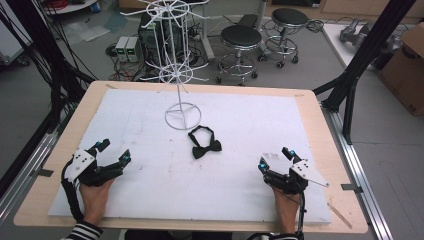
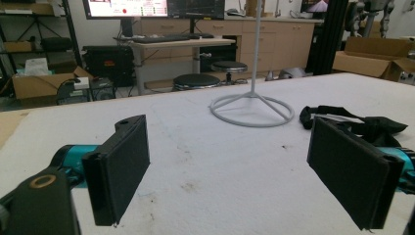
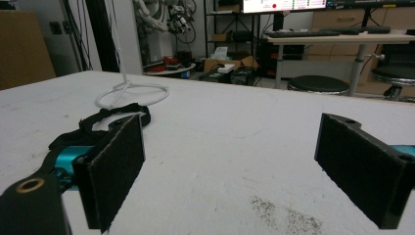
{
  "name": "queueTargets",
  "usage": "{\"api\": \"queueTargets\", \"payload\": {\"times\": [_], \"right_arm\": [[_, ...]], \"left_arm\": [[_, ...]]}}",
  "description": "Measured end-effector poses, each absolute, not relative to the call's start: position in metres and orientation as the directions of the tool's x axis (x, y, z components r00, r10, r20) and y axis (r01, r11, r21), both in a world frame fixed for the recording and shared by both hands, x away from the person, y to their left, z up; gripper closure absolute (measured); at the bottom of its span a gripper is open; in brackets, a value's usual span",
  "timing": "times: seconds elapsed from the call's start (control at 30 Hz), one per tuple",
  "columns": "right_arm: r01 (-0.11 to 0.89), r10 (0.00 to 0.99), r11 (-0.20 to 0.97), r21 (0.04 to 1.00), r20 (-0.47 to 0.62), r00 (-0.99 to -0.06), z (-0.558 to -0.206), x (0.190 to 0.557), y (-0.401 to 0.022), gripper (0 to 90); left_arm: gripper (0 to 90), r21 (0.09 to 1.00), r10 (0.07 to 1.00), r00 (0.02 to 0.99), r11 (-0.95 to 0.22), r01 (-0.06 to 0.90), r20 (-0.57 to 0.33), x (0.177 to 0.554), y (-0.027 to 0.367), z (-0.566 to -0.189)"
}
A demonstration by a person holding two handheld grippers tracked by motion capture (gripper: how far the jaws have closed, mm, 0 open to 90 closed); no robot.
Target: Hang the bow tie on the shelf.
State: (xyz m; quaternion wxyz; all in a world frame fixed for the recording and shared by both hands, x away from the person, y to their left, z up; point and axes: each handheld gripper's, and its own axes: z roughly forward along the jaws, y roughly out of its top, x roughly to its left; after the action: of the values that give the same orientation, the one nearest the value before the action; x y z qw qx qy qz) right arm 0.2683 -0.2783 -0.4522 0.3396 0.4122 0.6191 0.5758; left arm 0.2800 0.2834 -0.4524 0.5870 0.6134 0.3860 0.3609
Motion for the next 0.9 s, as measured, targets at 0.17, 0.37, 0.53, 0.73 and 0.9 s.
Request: {"api": "queueTargets", "payload": {"times": [0.17, 0.37, 0.53, 0.73, 0.9], "right_arm": [[0.117, 0.903, 0.001, 0.993, 0.05, -0.427, -0.4523, 0.268, -0.278, 10.3], [0.113, 0.903, 0.0, 0.994, 0.049, -0.427, -0.4523, 0.2683, -0.2786, 10.3], [0.119, 0.902, -0.011, 0.993, 0.061, -0.428, -0.4523, 0.2681, -0.2787, 10.3], [0.118, 0.903, -0.007, 0.993, 0.057, -0.425, -0.4521, 0.2692, -0.2794, 10.3], [0.141, 0.909, 0.008, 0.99, 0.052, -0.414, -0.4512, 0.2706, -0.2767, 10.3]], "left_arm": [[16.1, 0.999, 0.898, 0.44, -0.022, 0.05, -0.002, 0.28, 0.2828, -0.4523], [16.1, 0.998, 0.897, 0.442, -0.023, 0.05, -0.002, 0.2801, 0.2827, -0.4523], [16.1, 0.998, 0.897, 0.442, -0.02, 0.053, -0.005, 0.2802, 0.2832, -0.4522], [16.1, 0.998, 0.898, 0.439, -0.018, 0.054, -0.008, 0.2804, 0.2832, -0.4522], [16.1, 0.998, 0.898, 0.441, -0.021, 0.055, -0.005, 0.2802, 0.2833, -0.4521]]}}
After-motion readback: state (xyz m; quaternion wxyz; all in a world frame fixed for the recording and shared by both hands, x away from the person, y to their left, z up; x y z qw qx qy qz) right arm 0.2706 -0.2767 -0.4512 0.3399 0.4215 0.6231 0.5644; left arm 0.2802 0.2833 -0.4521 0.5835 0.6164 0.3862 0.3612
